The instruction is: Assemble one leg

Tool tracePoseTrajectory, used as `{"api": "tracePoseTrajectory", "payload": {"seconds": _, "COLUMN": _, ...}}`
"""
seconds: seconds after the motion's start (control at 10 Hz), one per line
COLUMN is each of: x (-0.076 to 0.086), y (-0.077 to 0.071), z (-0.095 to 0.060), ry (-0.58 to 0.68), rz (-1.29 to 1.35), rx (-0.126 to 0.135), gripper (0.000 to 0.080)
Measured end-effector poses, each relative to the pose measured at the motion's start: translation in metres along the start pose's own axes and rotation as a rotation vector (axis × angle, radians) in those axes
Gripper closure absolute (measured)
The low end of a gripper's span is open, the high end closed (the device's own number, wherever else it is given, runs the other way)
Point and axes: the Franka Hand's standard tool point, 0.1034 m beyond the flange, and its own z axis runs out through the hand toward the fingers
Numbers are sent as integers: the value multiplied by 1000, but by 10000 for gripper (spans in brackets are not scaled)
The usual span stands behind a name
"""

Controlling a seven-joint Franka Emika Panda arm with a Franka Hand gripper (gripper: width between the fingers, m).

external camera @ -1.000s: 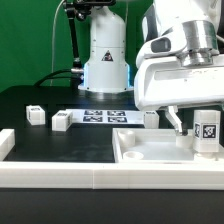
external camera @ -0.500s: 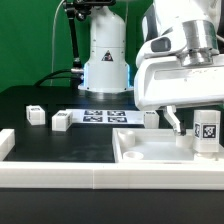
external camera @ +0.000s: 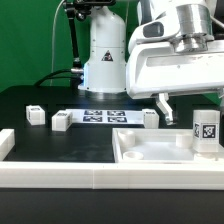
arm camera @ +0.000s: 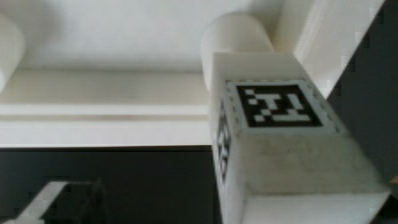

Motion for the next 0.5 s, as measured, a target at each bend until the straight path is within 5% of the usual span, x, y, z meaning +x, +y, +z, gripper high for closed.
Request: {"api": "tracePoseTrajectory", "payload": {"seconds": 0.5, "x": 3, "y": -20, "z": 8, "ry": -314, "rz": 27, "rx": 63, "gripper": 151}}
